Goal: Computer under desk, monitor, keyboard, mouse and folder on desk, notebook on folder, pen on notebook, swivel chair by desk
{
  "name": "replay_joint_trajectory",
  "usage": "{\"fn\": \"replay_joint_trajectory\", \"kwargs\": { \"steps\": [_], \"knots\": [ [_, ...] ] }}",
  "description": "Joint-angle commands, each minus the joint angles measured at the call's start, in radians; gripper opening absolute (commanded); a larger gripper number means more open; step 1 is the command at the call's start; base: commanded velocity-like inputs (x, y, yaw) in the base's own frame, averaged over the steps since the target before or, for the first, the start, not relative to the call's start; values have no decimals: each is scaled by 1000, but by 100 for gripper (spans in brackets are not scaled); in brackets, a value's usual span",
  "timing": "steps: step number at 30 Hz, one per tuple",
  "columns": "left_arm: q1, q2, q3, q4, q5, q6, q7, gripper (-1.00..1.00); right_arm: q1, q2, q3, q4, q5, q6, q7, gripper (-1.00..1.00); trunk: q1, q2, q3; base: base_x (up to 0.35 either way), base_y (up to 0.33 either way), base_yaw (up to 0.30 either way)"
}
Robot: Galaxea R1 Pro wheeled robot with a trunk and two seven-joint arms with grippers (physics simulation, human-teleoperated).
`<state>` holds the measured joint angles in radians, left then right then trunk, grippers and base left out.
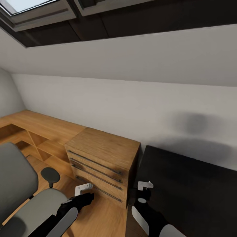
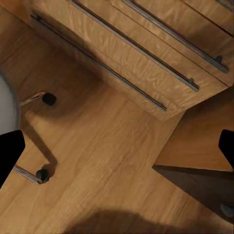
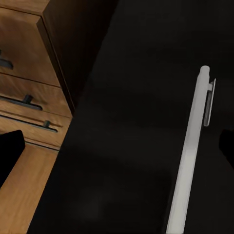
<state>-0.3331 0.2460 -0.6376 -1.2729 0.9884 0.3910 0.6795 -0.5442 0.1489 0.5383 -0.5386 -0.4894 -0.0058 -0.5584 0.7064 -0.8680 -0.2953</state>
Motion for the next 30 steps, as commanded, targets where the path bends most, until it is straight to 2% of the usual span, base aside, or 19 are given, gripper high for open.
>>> {"fn": "replay_joint_trajectory", "kwargs": {
  "steps": [1, 5, 12, 24, 30],
  "knots": [
    [-1, 1, -3, -2, 6, 2, 7, 100, -1, -4, 7, 5, -10, 0, -7, 100, 0, -1, -1, 89, 0, 0],
    [-1, 1, -2, -6, 7, 4, 6, 100, -1, -15, 5, 13, -12, 0, -6, 100, 0, -1, -1, 34, 0, 0],
    [-1, 4, 5, -85, 13, 3, 10, 100, -2, -24, 5, 16, -13, 0, -5, 100, 0, -1, -1, 8, 0, 0],
    [-1, 4, 1, -108, 15, 3, 11, 100, -2, -35, 4, 17, -14, 1, -5, 100, 46, -85, -39, 0, 0, 0],
    [-1, 4, 0, -109, 15, 3, 11, 100, -2, -39, -2, 16, -17, 4, -6, 100, 46, -85, -39, 0, 0, 0]
  ]
}}
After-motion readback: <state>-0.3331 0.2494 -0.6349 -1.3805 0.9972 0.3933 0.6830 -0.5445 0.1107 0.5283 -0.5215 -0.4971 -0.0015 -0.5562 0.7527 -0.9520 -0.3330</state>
